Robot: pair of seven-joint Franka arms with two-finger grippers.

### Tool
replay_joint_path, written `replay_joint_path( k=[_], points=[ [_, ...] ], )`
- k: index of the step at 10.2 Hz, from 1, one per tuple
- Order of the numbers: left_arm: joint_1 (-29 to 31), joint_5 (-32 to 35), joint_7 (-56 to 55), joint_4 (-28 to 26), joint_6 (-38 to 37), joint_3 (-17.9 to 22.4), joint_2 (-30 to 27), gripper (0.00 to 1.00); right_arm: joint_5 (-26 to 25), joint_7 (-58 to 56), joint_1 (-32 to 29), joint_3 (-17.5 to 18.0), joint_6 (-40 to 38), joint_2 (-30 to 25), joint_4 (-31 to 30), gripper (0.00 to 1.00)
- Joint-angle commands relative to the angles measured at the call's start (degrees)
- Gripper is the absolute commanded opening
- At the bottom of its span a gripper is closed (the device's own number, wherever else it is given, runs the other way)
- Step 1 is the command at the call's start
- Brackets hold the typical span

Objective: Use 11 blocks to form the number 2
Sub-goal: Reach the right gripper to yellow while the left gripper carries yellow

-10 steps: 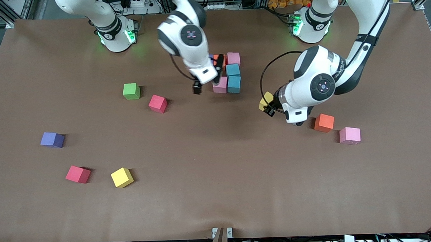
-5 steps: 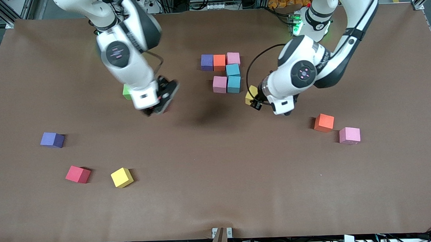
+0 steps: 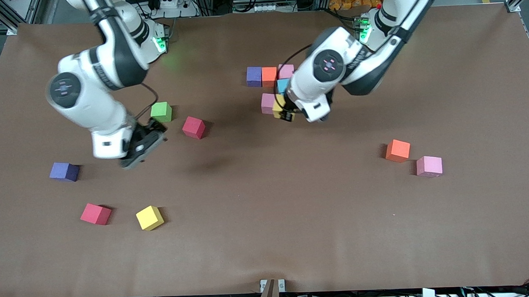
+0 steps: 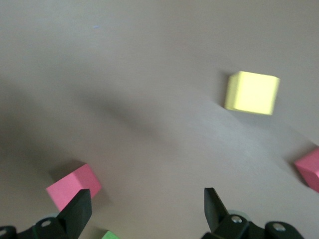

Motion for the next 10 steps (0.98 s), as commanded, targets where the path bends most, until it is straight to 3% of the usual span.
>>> replay_joint_path(
  k=[1, 5, 7, 10],
  points=[
    [-3.62, -0.48, -8.23, 1.12, 5.98, 0.54, 2.96, 0.17, 0.42, 3.57, -3.53, -0.53, 0.69, 4.22, 5.58, 1.00],
    [-11.79, 3.45, -24.21, -1.15, 13.37, 2.64, 6.30, 0.15, 1.21, 9.16, -5.47, -3.61, 1.75, 15.38, 18.15, 1.00],
    [-14.00, 8.12, -30.30, -1.77, 14.62, 3.44, 7.44, 0.15, 1.21, 16.55, -4.94, -3.80, 1.75, 18.38, 20.97, 1.00],
    [-14.36, 9.19, -32.26, -3.96, 19.35, 3.53, 7.89, 0.15, 1.21, 22.21, -4.42, -3.80, 3.32, 22.07, 22.66, 1.00]
  ],
)
